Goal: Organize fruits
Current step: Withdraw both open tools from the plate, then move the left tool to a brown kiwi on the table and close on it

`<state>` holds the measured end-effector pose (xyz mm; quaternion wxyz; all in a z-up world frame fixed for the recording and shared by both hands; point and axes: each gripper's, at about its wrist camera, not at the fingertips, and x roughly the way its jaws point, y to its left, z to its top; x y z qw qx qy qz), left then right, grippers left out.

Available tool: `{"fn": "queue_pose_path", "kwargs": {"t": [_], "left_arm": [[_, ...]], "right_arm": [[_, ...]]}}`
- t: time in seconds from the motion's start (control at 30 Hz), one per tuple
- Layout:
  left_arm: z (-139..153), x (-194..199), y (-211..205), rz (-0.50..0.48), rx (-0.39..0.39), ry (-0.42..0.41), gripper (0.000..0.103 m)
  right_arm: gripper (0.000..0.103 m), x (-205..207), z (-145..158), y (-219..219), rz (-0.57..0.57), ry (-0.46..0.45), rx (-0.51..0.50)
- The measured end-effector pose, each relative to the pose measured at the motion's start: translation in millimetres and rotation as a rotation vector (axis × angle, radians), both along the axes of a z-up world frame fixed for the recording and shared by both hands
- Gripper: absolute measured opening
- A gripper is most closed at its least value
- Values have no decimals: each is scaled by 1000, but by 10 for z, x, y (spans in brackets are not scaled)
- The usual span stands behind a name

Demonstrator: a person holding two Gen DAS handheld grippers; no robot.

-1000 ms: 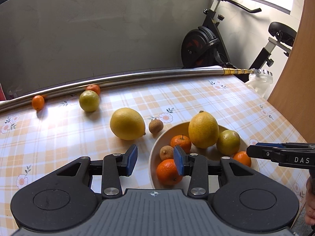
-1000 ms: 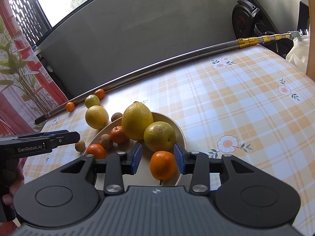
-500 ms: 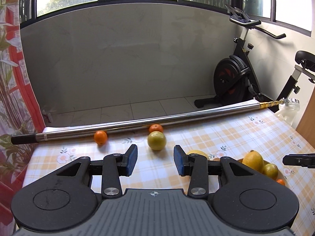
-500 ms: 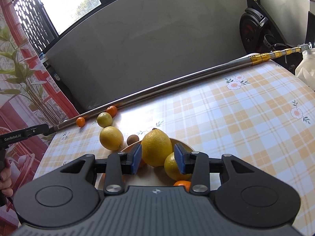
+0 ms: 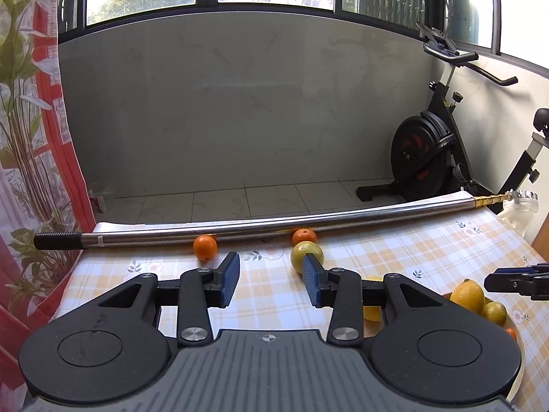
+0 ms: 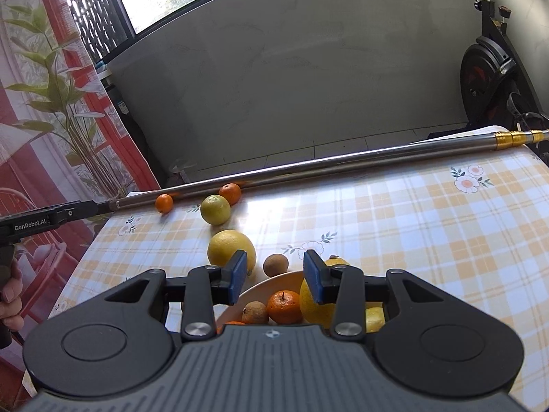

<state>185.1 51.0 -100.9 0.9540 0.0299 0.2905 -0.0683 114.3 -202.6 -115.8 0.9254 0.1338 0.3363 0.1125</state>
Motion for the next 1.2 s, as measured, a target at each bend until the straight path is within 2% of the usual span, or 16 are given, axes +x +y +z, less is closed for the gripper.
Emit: {"fn": "queue_pose_path", "kwargs": {"t": [0.13, 0.27, 0.57, 0.77, 1.0, 1.2], "left_arm": [[-195, -34, -78, -20, -12, 39, 43], [-337, -54, -155, -48, 8, 60, 43], [-473, -84, -259, -106, 9, 93, 43], [-626, -99, -403, -152, -18, 144, 43], [-908, 48, -520, -164, -70, 252, 43], [-997, 105, -616, -192, -47, 263, 43]], "right_arm": [[41, 42, -16, 86, 16, 6, -13], [41, 55, -39, 104, 7, 9, -1], [41, 47, -42, 64, -2, 11, 12], [41, 10, -37, 25, -9, 5, 14], [41, -10, -43, -6, -10, 5, 20], [41, -3, -59, -26, -13, 10, 25]]}}
